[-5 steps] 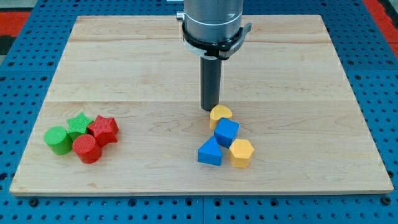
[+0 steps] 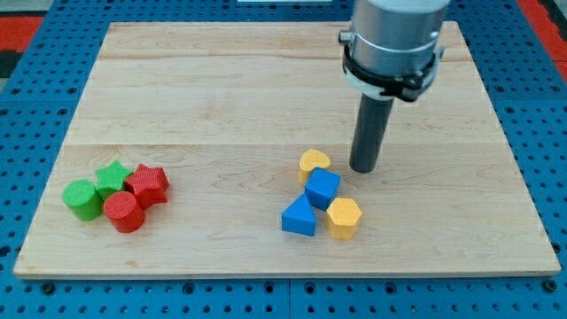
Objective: Move your arm slightly right
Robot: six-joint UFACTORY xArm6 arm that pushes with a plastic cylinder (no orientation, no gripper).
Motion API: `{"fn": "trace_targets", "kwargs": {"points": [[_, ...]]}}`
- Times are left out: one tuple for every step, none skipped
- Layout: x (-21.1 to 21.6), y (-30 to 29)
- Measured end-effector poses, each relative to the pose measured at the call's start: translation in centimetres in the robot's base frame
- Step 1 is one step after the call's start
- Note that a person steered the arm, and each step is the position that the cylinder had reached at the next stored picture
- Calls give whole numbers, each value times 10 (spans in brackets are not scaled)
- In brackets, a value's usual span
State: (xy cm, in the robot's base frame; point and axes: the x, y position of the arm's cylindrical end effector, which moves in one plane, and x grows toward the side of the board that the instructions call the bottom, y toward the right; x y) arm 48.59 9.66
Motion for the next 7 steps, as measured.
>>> {"fn": "trace_targets", "kwargs": {"points": [[11,9],[11,16],[11,17],[11,18],[-8,19],[-52,21],[-85,14]]}}
